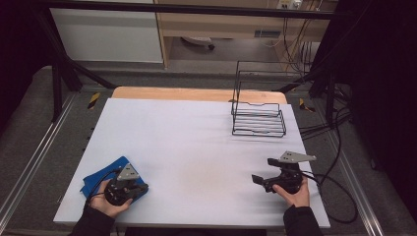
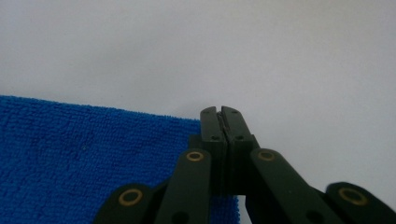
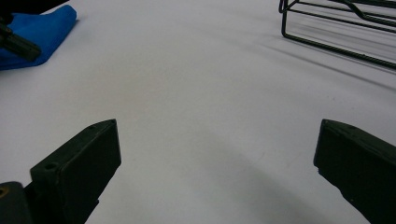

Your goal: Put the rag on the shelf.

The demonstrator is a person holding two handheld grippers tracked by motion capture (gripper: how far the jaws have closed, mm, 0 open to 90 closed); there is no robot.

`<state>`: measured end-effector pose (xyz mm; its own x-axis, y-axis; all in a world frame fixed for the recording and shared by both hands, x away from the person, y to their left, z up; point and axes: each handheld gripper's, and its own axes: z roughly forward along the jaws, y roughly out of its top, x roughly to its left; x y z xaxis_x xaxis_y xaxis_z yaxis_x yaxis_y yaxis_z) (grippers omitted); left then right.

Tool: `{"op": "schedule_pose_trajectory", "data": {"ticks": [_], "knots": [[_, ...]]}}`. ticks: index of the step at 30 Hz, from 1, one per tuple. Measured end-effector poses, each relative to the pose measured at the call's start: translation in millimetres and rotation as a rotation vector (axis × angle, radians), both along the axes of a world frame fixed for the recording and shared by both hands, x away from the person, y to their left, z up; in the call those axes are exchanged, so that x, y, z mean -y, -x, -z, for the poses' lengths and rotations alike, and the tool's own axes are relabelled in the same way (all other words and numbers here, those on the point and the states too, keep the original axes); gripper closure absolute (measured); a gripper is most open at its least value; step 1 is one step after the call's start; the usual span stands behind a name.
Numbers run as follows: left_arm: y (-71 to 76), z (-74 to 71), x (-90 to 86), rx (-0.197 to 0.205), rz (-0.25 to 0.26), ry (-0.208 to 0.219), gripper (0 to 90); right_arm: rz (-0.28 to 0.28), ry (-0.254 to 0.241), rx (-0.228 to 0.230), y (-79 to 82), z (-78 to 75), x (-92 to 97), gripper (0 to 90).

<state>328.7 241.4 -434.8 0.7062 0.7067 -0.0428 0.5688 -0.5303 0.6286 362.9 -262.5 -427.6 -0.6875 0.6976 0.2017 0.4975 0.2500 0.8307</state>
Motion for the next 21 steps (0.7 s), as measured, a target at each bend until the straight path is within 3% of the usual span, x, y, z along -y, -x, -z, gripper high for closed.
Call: {"op": "schedule_pose_trajectory", "data": {"ticks": [3, 4, 11, 21], "knots": [[-1.1, -4.0, -2.3, 0.010, -0.014, 0.041, 88.9, 0.000, 0.000, 0.000, -0.2, 0.0, 0.0, 1.3], [-2.6, -6.8, -4.0, 0.017, -0.026, 0.076, 88.9, 0.000, -0.001, 0.000, -0.2, 0.0, -0.1, 1.3], [-16.1, -13.0, 1.1, 0.041, -0.082, 0.145, 89.0, 0.003, -0.002, -0.001, -0.6, 0.2, -0.4, 1.3], [-36.0, -19.4, 31.4, 0.045, -0.094, 0.161, 88.9, 0.002, 0.002, -0.003, -2.1, 1.4, -2.2, 1.3]]}}
